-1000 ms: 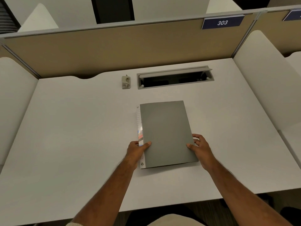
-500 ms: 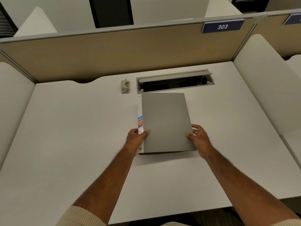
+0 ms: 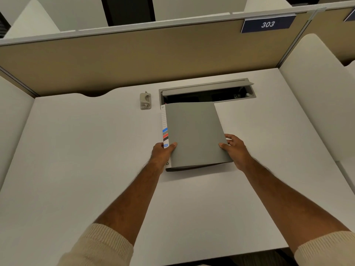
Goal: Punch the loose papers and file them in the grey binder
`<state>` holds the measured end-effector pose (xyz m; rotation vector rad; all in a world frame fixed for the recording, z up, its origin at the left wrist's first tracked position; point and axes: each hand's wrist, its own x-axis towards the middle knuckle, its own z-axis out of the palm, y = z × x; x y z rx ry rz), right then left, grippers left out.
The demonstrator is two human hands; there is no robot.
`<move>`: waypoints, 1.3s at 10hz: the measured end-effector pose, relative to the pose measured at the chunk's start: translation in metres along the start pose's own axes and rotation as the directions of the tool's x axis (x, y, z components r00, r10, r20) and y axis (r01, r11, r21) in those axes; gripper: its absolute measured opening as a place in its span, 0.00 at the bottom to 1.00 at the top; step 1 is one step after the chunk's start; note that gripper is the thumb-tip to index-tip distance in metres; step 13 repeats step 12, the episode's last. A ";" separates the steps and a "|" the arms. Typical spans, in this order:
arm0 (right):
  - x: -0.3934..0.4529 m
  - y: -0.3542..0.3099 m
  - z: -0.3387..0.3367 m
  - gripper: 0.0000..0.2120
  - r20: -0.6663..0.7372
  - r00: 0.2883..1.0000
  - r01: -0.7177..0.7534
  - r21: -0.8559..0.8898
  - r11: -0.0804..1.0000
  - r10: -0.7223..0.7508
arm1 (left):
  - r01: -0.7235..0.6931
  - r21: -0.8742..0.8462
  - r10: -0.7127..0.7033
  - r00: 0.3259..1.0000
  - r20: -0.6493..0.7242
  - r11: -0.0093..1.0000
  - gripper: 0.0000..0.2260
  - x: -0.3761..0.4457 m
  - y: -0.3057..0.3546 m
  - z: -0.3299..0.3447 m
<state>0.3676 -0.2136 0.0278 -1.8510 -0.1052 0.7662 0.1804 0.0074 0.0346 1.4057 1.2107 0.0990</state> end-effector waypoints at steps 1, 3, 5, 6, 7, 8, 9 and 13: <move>0.006 0.000 0.001 0.20 0.008 1.000 -0.004 -0.035 0.999 0.004 | 0.006 0.010 -0.006 1.000 -0.006 1.000 0.22 0.002 0.002 0.002; 0.007 -0.002 0.003 0.21 0.017 1.000 0.000 -0.075 0.997 0.002 | 0.009 0.021 -0.009 1.000 -0.013 1.000 0.23 0.004 0.005 0.002; 0.006 -0.006 0.005 0.21 0.020 1.000 0.003 -0.108 0.994 -0.001 | -0.002 0.030 0.002 1.000 -0.011 1.000 0.22 0.007 0.007 0.002; 0.005 -0.011 0.004 0.20 0.013 1.000 0.016 -0.137 0.990 -0.015 | -0.002 0.024 0.002 1.000 -0.005 1.000 0.22 0.007 0.003 0.003; 0.007 -0.021 0.001 0.19 0.022 0.999 0.030 -0.231 0.973 -0.025 | -0.007 0.070 0.008 1.000 -0.016 0.998 0.21 0.005 0.001 0.005; 0.008 -0.023 0.001 0.19 0.042 0.999 0.030 -0.296 0.955 -0.018 | -0.011 0.093 0.012 1.000 -0.015 0.996 0.21 0.005 0.002 0.005; 0.009 -0.017 0.004 0.25 0.041 0.999 -0.001 -0.286 0.958 0.013 | -0.023 0.120 0.025 0.999 -0.020 0.992 0.22 0.006 0.002 0.004; -0.007 -0.003 0.014 0.35 -0.071 0.995 0.042 -0.338 0.940 -0.070 | -0.055 0.152 0.058 0.998 -0.015 0.987 0.23 0.000 0.003 0.001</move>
